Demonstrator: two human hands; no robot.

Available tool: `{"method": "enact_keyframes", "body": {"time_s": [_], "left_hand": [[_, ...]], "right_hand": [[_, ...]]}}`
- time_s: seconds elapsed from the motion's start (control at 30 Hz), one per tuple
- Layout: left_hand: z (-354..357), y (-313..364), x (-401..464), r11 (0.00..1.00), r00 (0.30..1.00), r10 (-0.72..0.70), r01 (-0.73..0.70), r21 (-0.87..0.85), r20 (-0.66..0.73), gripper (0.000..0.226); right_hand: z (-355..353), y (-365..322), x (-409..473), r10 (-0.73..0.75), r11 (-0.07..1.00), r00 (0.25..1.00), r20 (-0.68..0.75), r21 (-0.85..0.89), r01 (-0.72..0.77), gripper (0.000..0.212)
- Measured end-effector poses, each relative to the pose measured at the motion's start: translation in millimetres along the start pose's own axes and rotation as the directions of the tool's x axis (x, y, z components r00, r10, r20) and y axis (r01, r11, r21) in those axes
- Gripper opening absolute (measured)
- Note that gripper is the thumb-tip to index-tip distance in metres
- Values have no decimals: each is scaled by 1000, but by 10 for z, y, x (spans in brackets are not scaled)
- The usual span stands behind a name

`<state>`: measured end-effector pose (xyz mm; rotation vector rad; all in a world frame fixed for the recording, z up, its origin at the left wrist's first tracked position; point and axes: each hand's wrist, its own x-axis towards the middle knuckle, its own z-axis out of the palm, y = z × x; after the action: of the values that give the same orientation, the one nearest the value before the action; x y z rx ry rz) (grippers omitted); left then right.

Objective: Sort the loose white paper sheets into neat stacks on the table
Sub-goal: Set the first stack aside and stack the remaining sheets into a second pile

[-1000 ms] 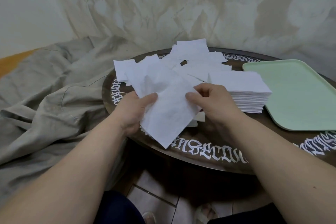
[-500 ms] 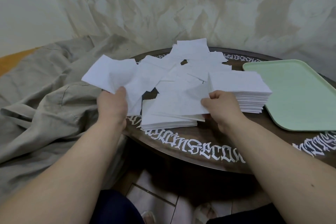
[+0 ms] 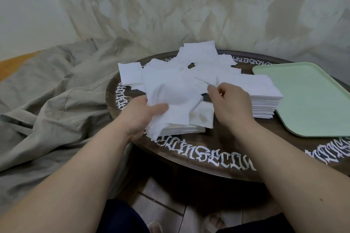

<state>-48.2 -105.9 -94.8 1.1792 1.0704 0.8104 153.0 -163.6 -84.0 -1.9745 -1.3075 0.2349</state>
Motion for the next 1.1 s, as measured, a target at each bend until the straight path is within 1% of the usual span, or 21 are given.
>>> {"method": "enact_keyframes", "body": {"time_s": [0.03,0.07,0.1,0.17,0.2,0.23,0.3,0.4,0.47,0.53,0.6,0.67,0.77,0.83,0.9,1.0,1.1], "left_hand": [[-1,3,0,1000,1000,-5,4,30,21,17],[-3,3,-5,997,998,-16,12,73,54,19],[-4,3,-16,991,995,-33,21,129,90,24],[1,11,-53,966,984,-79,35,254,162,37],[6,17,-70,950,977,-101,39,309,187,40],[15,19,-85,940,972,-115,40,340,204,40],[32,23,-99,944,973,-112,40,328,203,29],[6,0,-73,974,990,-83,57,219,111,19],[-35,-15,-48,990,994,-93,87,108,52,14],[-72,-23,-36,994,994,-104,104,20,42,9],[-77,-14,-42,996,995,-92,93,-16,31,10],[-63,-4,-40,998,998,-56,56,-22,-17,14],[-59,4,-27,1000,996,-8,9,4,-85,13],[-62,16,-31,1000,997,11,-9,30,-81,10],[-52,28,-41,993,994,55,-45,112,-94,10],[-43,70,-29,941,962,205,-143,308,-182,15],[-55,131,14,876,893,375,-253,411,-249,20]], "right_hand": [[9,-16,-9,14,989,1000,25,146,-18,42],[26,-32,-24,43,948,995,85,310,-67,43],[49,-47,-46,74,883,982,175,446,-146,41],[95,-50,-94,93,752,936,339,593,-289,31],[110,-45,-103,88,705,922,377,630,-325,25],[114,-42,-106,83,685,918,388,646,-335,19],[110,-32,-94,96,711,924,369,624,-323,12],[110,14,-63,151,729,934,323,601,-326,7],[116,67,-37,185,711,937,295,618,-335,8],[114,102,-18,217,681,934,284,641,-354,11],[112,119,-5,236,654,928,288,659,-371,11],[108,120,-7,231,632,923,309,673,-383,12],[113,114,-15,191,642,930,313,677,-359,18],[107,111,-22,164,688,941,295,650,-324,18],[97,105,-35,130,741,955,267,614,-272,17],[70,105,-49,106,820,971,216,534,-208,21],[30,106,-15,145,810,979,146,550,-202,21]]}}
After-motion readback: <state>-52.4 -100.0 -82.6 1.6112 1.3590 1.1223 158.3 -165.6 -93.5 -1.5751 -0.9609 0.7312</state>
